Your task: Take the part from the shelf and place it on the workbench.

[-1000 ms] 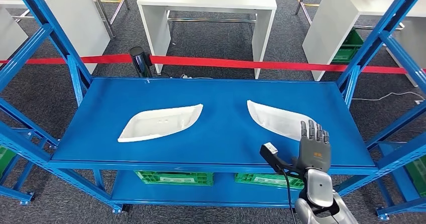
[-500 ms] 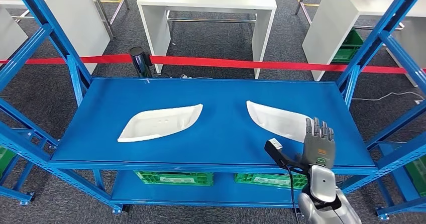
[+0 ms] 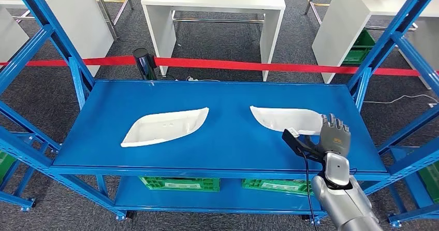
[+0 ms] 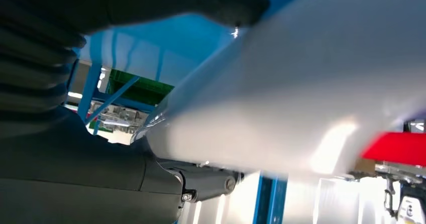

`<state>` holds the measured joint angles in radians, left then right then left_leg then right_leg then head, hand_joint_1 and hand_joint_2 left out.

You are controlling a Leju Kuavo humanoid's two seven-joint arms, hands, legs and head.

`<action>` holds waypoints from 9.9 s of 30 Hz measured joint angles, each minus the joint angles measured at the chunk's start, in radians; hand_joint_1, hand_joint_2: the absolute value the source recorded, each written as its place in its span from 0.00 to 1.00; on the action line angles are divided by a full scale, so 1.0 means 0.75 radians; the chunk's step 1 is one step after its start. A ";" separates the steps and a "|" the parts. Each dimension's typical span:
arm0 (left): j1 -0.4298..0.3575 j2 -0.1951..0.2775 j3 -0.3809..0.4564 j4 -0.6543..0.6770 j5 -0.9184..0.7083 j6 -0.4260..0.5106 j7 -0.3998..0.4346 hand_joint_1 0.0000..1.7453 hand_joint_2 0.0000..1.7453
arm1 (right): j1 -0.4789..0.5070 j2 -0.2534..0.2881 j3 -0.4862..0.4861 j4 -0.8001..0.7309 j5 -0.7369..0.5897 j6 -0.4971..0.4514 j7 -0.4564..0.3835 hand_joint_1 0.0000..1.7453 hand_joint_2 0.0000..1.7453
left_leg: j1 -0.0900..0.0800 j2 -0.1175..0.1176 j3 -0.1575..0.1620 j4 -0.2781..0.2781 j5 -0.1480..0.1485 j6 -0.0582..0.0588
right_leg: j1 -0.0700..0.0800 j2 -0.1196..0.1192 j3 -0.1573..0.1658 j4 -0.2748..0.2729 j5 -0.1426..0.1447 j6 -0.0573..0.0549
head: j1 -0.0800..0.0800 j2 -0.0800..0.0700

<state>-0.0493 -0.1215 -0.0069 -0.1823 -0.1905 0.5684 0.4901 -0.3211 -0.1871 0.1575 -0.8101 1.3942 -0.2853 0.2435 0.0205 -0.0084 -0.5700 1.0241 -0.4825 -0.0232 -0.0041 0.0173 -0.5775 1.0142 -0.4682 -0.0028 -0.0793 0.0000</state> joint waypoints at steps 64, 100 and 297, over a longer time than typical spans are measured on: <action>-0.013 -0.003 0.089 -0.003 -0.020 0.000 0.000 0.00 1.00 | 0.144 0.223 0.437 -0.805 -0.536 0.045 -0.480 1.00 0.00 | 0.000 -0.003 0.015 -0.009 0.002 -0.007 | 0.002 -0.001 0.010 0.000 -0.004 -0.006 | 0.000 0.000; -0.048 -0.058 0.083 -0.003 -0.140 -0.008 0.000 0.00 1.00 | 0.483 0.232 0.686 -1.071 -0.500 -0.439 -0.620 1.00 0.00 | 0.019 0.007 -0.069 0.032 0.044 -0.052 | -0.016 -0.008 0.028 0.037 -0.050 -0.034 | 0.005 0.000; -0.003 0.025 0.189 -0.004 -0.303 -0.108 -0.055 0.00 1.00 | 0.470 0.359 0.261 -0.568 -1.059 -0.289 -0.787 1.00 0.00 | 0.000 -0.060 0.056 0.006 -0.065 0.007 | -0.005 0.132 -0.060 0.012 0.048 0.014 | 0.016 0.000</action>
<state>-0.0511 -0.1031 0.1350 -0.1851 -0.4173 0.4875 0.4488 0.0318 0.0819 0.3532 -1.2359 0.5998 -0.5024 -0.3468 0.0209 -0.0537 -0.5280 1.0285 -0.5314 -0.0178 -0.0077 0.1163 -0.6226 1.0235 -0.4324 0.0073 -0.0675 0.0000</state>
